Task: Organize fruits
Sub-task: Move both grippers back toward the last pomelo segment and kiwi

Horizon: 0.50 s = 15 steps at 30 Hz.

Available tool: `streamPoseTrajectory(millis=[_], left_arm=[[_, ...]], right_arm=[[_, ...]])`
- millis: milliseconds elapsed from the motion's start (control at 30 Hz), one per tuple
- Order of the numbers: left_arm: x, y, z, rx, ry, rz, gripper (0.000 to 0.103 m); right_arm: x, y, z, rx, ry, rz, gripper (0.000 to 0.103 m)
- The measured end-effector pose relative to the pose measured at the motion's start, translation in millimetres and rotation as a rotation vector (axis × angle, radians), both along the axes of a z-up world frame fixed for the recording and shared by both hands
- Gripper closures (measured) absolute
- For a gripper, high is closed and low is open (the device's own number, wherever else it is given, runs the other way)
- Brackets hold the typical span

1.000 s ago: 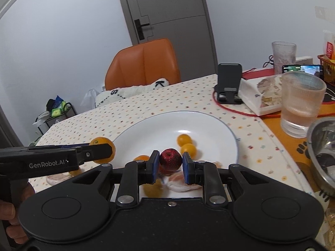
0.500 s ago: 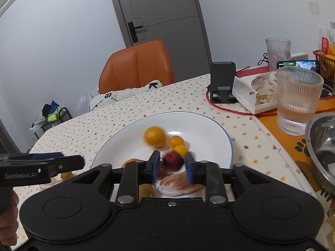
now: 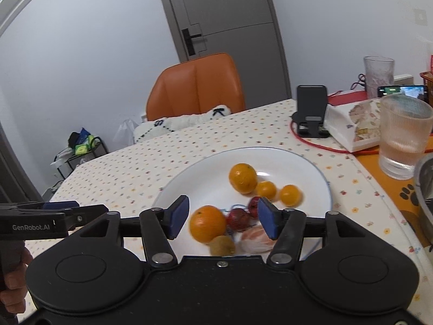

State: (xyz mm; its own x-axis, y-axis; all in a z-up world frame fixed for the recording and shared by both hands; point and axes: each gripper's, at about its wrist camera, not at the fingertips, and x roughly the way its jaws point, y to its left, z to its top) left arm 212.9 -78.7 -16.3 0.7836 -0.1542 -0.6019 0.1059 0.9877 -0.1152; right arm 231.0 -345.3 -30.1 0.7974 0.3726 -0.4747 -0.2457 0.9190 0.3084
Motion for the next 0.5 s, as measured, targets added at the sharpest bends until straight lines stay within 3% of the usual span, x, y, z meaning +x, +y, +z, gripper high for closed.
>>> streamPoseTrajectory(millis=[200,500], left_arm=[[-10.9,15.9,-1.5,0.002,0.003,0.029,0.022],[-19.2,38.9,-15.0,-0.001,0.034,0.079,0.021]], right_arm=[[-3.7,14.5,3.0,0.007,-0.002,0.057,0.038],[-5.2,34.4,0.4,0.010,0.011,0.124,0.038]])
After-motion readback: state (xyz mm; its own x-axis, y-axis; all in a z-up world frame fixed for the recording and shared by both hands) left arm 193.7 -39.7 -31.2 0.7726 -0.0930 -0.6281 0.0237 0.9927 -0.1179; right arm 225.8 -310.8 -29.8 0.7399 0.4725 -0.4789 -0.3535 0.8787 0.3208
